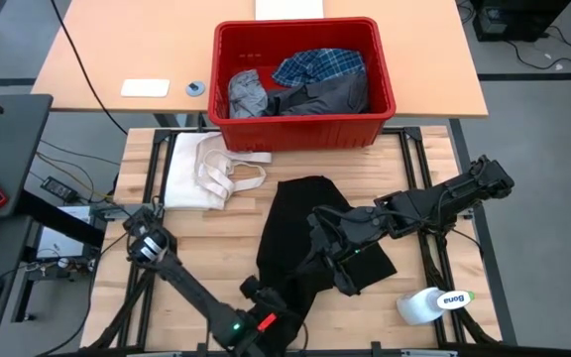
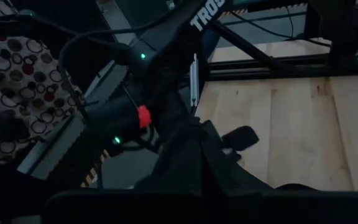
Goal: Fold Laundry from Bin
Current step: Fold the black shirt
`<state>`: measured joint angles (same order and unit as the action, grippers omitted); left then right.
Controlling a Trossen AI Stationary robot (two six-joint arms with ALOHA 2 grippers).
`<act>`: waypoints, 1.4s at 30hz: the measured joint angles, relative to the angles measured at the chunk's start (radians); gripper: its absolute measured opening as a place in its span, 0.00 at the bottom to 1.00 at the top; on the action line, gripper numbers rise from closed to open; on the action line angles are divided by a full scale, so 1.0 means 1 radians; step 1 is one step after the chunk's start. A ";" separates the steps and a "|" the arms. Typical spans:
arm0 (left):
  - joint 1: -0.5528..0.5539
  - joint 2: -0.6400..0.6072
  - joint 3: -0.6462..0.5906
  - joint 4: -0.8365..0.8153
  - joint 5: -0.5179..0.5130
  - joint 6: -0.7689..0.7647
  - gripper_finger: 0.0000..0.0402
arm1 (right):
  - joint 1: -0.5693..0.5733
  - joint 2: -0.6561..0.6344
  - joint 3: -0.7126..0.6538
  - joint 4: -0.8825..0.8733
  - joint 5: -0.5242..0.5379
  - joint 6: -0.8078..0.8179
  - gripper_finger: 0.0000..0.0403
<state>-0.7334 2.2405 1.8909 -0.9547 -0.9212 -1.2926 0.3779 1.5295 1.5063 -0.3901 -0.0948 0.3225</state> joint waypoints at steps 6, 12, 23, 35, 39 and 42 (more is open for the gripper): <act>0.045 -0.001 0.000 -0.038 0.002 -0.002 0.68 | 0.002 0.000 0.000 0.000 -0.003 0.016 0.00; 0.077 -0.001 0.000 -0.051 0.049 0.002 0.65 | 0.017 0.000 0.000 0.000 0.008 0.015 0.01; 0.066 -0.011 0.000 -0.198 0.147 -0.051 0.05 | 0.023 0.000 0.000 -0.006 0.023 0.015 0.01; -0.130 -0.218 0.001 -0.339 0.279 -0.265 0.01 | 0.040 0.011 -0.035 -0.016 0.048 -0.008 0.01; -0.189 -0.271 0.001 -0.454 0.397 -0.386 0.01 | 0.040 0.036 -0.071 0.081 -0.012 0.000 0.01; -0.228 -0.295 0.001 -0.570 0.476 -0.493 0.01 | 0.050 0.066 -0.077 0.159 -0.045 0.003 0.01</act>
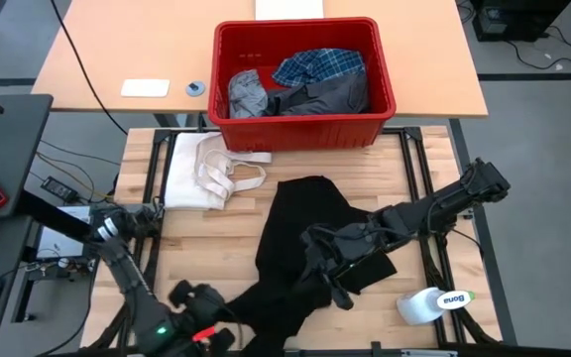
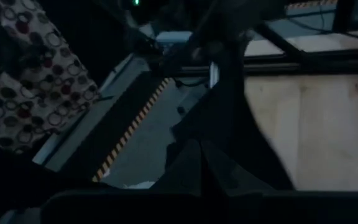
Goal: Fold Laundry from Bin
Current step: Fold the black shirt
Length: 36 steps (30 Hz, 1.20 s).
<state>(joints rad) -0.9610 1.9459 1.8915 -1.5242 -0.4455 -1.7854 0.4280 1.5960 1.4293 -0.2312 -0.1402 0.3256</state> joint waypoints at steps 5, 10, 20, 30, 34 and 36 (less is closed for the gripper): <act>-0.036 -0.026 0.000 -0.044 0.078 -0.086 0.01 | 0.026 0.097 -0.003 0.112 -0.047 -0.004 0.01; -0.048 -0.031 0.000 -0.046 0.185 -0.115 0.01 | 0.055 0.190 -0.002 0.230 -0.085 0.060 0.01; -0.123 -0.118 0.035 -0.043 0.307 -0.192 0.01 | 0.078 0.211 0.041 0.395 -0.148 0.034 0.01; -0.179 -0.252 0.035 -0.049 0.416 -0.271 0.02 | 0.065 0.255 0.050 0.330 -0.131 -0.059 0.07; -0.200 -0.261 0.034 -0.050 0.489 -0.272 0.02 | 0.045 0.255 0.050 0.133 -0.183 -0.071 0.18; -0.212 -0.261 0.033 -0.048 0.497 -0.272 0.02 | 0.016 0.248 0.050 0.005 -0.135 -0.071 0.22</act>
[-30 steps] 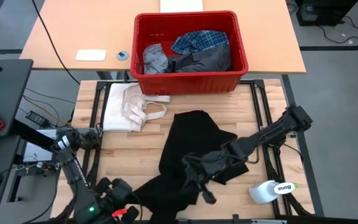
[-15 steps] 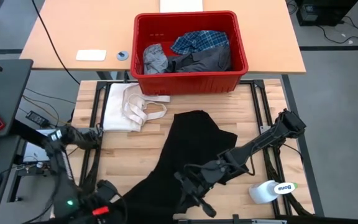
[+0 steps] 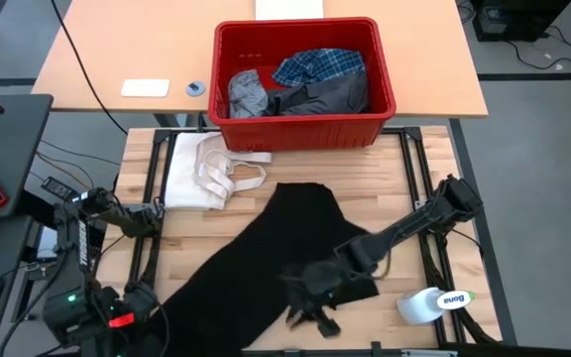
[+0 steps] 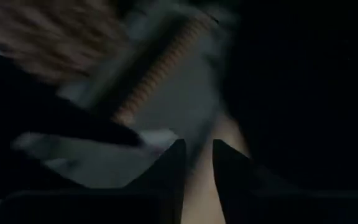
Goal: Fold Laundry from Bin
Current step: Fold the black shirt
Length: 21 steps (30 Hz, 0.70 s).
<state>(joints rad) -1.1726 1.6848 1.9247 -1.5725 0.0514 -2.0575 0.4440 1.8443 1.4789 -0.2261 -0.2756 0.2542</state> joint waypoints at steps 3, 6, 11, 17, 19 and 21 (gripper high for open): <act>0.000 0.000 -0.001 -0.001 0.003 -0.002 0.02 | -0.048 -0.001 -0.013 -0.096 0.139 0.009 0.25; 0.002 0.001 -0.001 0.000 0.003 -0.005 0.02 | -0.109 0.002 -0.068 -0.087 0.167 0.005 0.26; 0.003 0.001 -0.001 0.001 0.002 -0.009 0.02 | -0.217 0.003 -0.201 -0.010 0.246 -0.005 0.26; 0.003 0.001 -0.001 0.001 0.000 -0.009 0.02 | -0.312 0.004 -0.355 -0.017 0.279 -0.009 0.25; 0.003 0.001 -0.001 0.001 0.000 -0.001 0.02 | -0.332 0.004 -0.396 -0.016 0.258 -0.019 0.25; 0.003 0.001 -0.001 0.001 -0.016 0.001 0.02 | -0.346 0.004 -0.443 -0.001 0.257 -0.021 0.24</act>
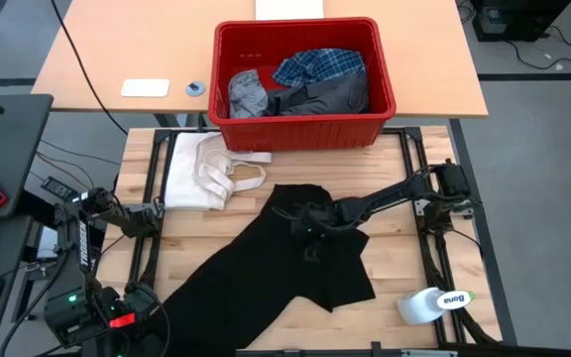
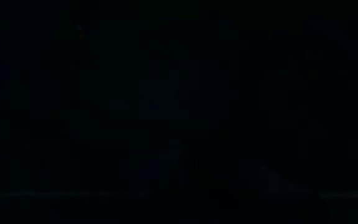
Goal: Fold Laundry from Bin
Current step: Fold the black shirt
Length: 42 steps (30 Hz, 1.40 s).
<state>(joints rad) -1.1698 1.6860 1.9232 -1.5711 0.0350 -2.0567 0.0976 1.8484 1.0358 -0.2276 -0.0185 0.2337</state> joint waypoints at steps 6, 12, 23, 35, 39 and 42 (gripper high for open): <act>0.001 0.001 -0.001 0.000 -0.118 0.029 0.02 | -0.045 -0.007 -0.065 0.008 -0.005 -0.004 0.24; 0.018 0.001 -0.001 0.000 -0.128 0.024 0.02 | -0.072 -0.008 -0.069 -0.004 0.043 -0.101 0.24; 0.099 0.003 -0.001 0.000 -0.346 0.060 0.02 | -0.113 -0.091 0.016 -0.056 0.223 -0.144 0.23; 0.182 0.080 -0.001 0.000 -0.326 0.199 0.02 | -0.017 -0.156 -0.094 -0.063 -0.026 -0.066 0.20; 0.174 0.082 -0.001 0.000 -0.301 0.186 0.02 | -0.005 -0.131 -0.183 0.025 -0.020 -0.043 0.19; 0.167 0.082 -0.001 -0.001 -0.297 0.159 0.02 | -0.021 -0.118 -0.225 0.104 0.013 -0.058 0.19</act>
<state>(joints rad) -1.0031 1.7676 1.9224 -1.5719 -0.2619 -1.8979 0.0763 1.7305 0.8106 -0.1236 -0.0053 0.1754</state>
